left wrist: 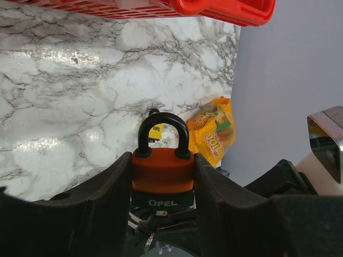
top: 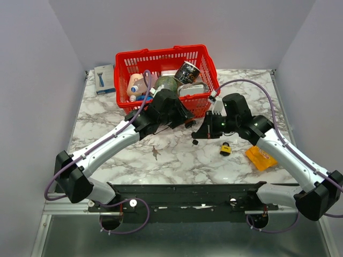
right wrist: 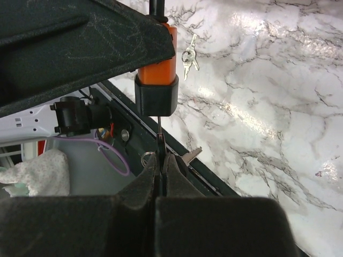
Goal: Unlock with the key
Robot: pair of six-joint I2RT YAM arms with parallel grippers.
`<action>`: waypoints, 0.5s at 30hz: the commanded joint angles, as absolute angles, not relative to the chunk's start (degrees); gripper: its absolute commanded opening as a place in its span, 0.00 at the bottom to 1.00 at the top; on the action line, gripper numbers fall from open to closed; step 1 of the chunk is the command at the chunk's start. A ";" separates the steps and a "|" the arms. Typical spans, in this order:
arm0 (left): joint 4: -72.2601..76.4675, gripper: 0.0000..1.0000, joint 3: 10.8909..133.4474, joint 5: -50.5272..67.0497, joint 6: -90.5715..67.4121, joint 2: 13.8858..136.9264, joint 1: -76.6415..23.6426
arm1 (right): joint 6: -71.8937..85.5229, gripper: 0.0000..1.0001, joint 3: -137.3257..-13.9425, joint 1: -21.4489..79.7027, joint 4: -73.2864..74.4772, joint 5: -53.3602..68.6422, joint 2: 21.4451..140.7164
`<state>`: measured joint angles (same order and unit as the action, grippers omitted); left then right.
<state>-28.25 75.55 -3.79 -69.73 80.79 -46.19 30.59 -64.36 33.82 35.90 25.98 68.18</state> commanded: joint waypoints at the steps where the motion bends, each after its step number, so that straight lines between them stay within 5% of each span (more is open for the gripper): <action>1: -26.46 0.00 74.71 -2.81 -69.35 78.40 -46.58 | 30.67 0.01 -66.53 34.10 35.42 25.05 69.26; 15: -20.49 0.00 69.88 -2.11 -67.06 75.24 -47.37 | 30.76 0.01 -67.50 34.10 35.86 25.49 70.66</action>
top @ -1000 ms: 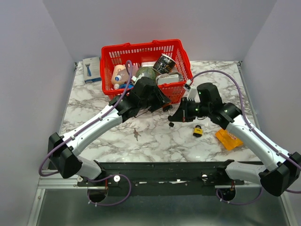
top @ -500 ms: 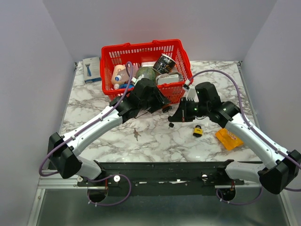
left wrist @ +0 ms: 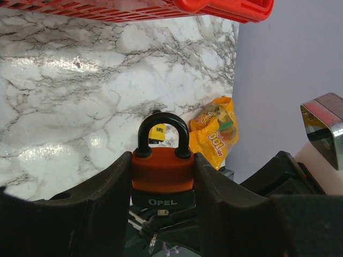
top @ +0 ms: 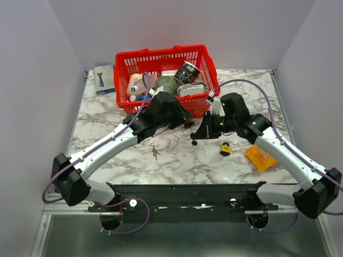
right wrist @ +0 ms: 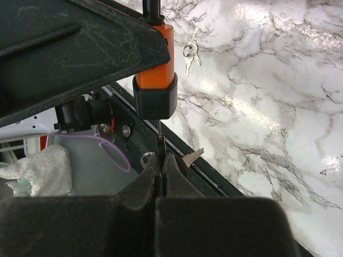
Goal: Unlock with the key
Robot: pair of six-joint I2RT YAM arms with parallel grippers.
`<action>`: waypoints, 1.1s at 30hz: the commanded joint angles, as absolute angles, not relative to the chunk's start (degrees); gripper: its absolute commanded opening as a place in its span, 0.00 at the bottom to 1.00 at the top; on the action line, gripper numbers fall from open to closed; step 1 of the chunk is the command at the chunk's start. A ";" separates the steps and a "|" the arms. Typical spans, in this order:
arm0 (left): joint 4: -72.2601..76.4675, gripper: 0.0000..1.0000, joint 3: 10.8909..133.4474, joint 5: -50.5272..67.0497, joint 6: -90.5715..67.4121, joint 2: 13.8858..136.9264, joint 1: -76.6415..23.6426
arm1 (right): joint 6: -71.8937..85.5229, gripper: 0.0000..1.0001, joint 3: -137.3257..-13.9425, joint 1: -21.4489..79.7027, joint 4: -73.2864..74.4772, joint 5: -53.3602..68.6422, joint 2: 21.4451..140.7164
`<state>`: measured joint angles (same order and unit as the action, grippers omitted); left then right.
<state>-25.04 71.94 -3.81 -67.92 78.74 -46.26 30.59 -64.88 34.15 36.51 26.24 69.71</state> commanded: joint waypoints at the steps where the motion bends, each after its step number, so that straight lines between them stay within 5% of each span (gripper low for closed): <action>1: -20.30 0.00 69.53 -2.02 -67.06 74.71 -47.37 | 30.85 0.01 -67.67 34.10 35.86 25.49 70.84; 33: -24.34 0.00 74.53 2.81 -61.87 79.54 -48.87 | 27.07 0.01 -73.30 34.10 35.86 15.47 72.95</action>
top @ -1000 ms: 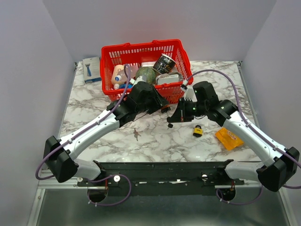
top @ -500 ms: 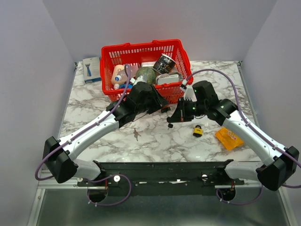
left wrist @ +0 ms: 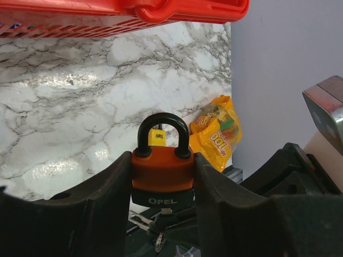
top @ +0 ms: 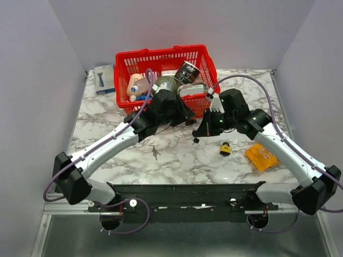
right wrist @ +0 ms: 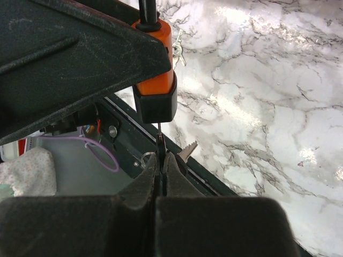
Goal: Unlock with the key
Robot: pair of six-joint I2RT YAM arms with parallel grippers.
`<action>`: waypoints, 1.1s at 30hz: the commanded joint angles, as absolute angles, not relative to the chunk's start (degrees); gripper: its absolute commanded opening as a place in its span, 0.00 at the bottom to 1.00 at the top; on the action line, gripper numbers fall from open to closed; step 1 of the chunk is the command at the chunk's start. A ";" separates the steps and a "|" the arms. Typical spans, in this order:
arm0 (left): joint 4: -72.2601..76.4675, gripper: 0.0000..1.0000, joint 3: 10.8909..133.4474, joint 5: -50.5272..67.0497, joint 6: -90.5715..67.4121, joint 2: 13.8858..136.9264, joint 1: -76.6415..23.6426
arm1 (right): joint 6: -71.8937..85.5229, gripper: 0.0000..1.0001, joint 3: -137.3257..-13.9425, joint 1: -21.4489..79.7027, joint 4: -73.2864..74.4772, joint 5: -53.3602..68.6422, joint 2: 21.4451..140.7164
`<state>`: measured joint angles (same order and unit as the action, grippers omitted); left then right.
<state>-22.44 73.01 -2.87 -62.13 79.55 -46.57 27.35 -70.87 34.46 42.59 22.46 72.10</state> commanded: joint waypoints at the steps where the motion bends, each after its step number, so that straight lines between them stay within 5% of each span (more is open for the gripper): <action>1: -24.35 0.00 74.53 2.90 -61.87 79.63 -48.87 | 26.98 0.01 -73.39 34.10 35.60 15.29 73.04; 33: -21.45 0.00 73.92 8.35 -61.96 81.39 -47.55 | 27.26 0.01 -65.40 27.69 26.89 26.18 67.24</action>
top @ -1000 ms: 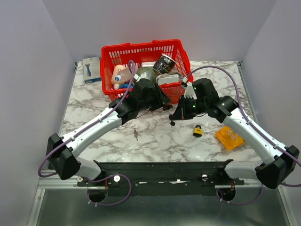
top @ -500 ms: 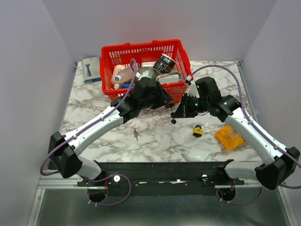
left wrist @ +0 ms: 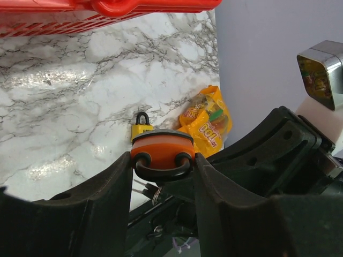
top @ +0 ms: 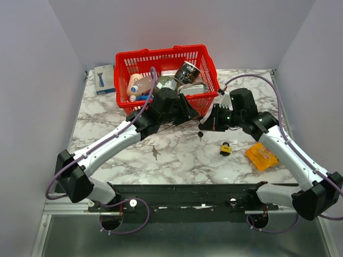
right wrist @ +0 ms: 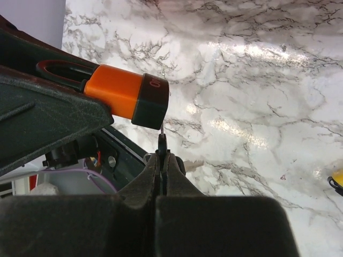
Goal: Unlock with the key
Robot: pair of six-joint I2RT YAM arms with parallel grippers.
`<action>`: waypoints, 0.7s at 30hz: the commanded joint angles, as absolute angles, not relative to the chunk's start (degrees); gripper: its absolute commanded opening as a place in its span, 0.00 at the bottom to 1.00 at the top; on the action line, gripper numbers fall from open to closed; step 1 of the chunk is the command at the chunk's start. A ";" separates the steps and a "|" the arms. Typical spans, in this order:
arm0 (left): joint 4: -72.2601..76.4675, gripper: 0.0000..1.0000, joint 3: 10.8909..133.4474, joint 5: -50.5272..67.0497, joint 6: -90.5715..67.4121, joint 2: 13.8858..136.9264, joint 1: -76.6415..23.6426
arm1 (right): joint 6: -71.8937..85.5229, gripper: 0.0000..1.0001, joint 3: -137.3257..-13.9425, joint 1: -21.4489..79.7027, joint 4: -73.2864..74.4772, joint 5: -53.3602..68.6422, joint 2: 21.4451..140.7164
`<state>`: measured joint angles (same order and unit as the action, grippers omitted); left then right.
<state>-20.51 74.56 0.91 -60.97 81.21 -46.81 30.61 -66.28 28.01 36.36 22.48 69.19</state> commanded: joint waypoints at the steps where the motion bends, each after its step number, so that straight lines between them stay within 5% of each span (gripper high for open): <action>1: -21.18 0.00 73.57 8.44 -62.05 81.56 -47.20 | 26.55 0.01 -64.96 27.69 27.59 26.89 67.06; 10: -21.27 0.00 73.91 11.60 -61.62 82.96 -45.35 | 11.35 0.01 -64.16 27.77 39.80 27.78 63.64; 21: -23.90 0.00 70.05 5.55 -57.57 84.20 -43.24 | 11.95 0.01 -57.84 27.77 45.35 31.99 62.50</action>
